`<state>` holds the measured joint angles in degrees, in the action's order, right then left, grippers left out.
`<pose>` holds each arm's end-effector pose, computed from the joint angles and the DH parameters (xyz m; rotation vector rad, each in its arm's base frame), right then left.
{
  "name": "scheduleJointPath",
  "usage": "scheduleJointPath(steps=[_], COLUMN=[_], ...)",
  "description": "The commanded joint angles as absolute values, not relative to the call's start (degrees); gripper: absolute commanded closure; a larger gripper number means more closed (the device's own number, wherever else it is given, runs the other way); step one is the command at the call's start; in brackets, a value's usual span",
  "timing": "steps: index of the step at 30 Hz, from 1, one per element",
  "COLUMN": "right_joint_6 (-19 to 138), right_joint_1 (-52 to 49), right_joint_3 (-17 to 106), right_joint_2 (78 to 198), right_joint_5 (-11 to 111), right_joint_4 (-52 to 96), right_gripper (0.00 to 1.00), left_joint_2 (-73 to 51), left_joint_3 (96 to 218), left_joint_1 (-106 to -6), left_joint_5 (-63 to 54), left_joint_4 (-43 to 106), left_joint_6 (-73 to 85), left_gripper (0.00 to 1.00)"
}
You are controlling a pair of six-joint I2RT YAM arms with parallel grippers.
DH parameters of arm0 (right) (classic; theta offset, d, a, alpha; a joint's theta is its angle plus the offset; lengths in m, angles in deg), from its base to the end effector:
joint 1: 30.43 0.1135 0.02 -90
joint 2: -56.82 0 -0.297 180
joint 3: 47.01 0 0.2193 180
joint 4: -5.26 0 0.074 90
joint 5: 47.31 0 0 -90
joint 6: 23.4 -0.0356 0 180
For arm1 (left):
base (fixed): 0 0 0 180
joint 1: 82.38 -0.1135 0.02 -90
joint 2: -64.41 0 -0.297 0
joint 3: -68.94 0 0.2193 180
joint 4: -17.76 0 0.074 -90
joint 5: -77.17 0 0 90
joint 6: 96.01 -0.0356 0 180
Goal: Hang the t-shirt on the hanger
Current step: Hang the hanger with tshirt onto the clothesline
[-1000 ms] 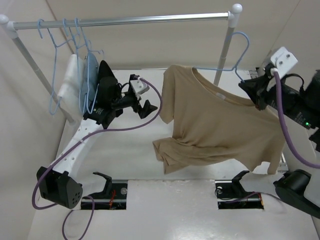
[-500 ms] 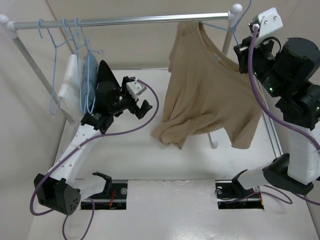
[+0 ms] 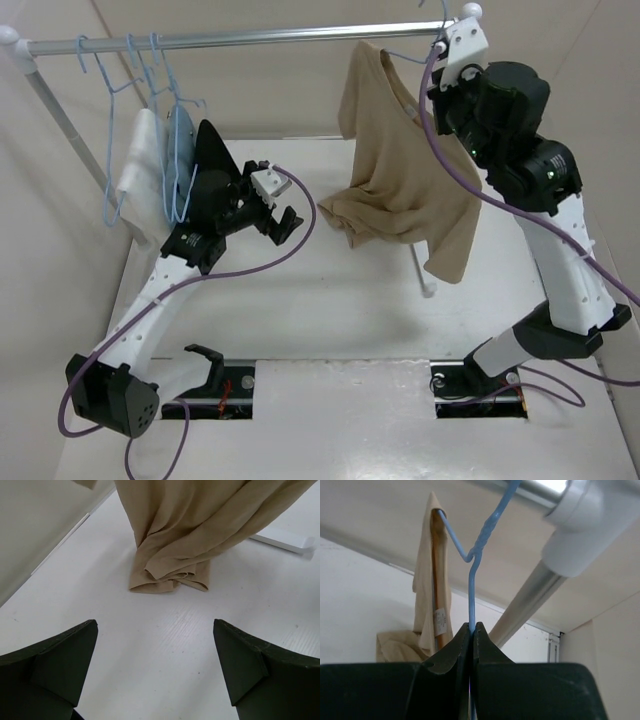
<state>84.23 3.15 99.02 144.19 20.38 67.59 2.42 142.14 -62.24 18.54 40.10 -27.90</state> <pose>0.1967 0.1144 0.5906 -0.4256 1.5745 -0.1045 0.1796 -0.0856 0.3982 0.9839 1.4576 -0.4596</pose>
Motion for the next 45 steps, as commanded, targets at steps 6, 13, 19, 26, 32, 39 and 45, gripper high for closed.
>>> scheduleJointPath(steps=[6, 13, 19, 26, 32, 39, 45], right_joint_6=[81.9, 81.3, 81.8, 84.7, 88.4, 81.7, 85.1], right_joint_1=[5.9, 6.4, 6.4, 6.4, 6.4, 13.7, 22.2], right_joint_3=[91.7, 90.5, 90.0, 80.2, 55.0, 36.8, 23.7], right_joint_2=[138.3, 135.7, 132.0, 119.7, 106.8, 104.6, 107.6], right_joint_5=[19.2, 22.1, 26.6, 29.6, 51.8, 66.3, 55.6], right_joint_4=[62.3, 62.8, 62.8, 54.9, 44.1, 37.2, 41.4], right_gripper=[1.0, 0.61, 0.0, 0.0, 0.0, 0.0, 0.0], left_joint_2=[4.4, 4.9, 5.4, 6.0, 7.0, 9.6, 12.2], left_joint_3=[141.0, 139.9, 139.9, 138.4, 133.4, 126.0, 121.1], left_joint_1=[-62.3, -61.8, -61.8, -61.3, -61.3, -61.3, -61.3], left_joint_5=[18.9, 18.9, 18.9, 18.4, 14.9, 11.0, 7.2], left_joint_4=[38.3, 37.2, 37.2, 37.2, 34.4, 33.4, 32.2], left_joint_6=[-26.5, -26.0, -26.0, -26.0, -24.5, -25.0, -25.5], left_gripper=[0.0, 0.0, 0.0, 0.0, 0.0, 0.0, 0.0])
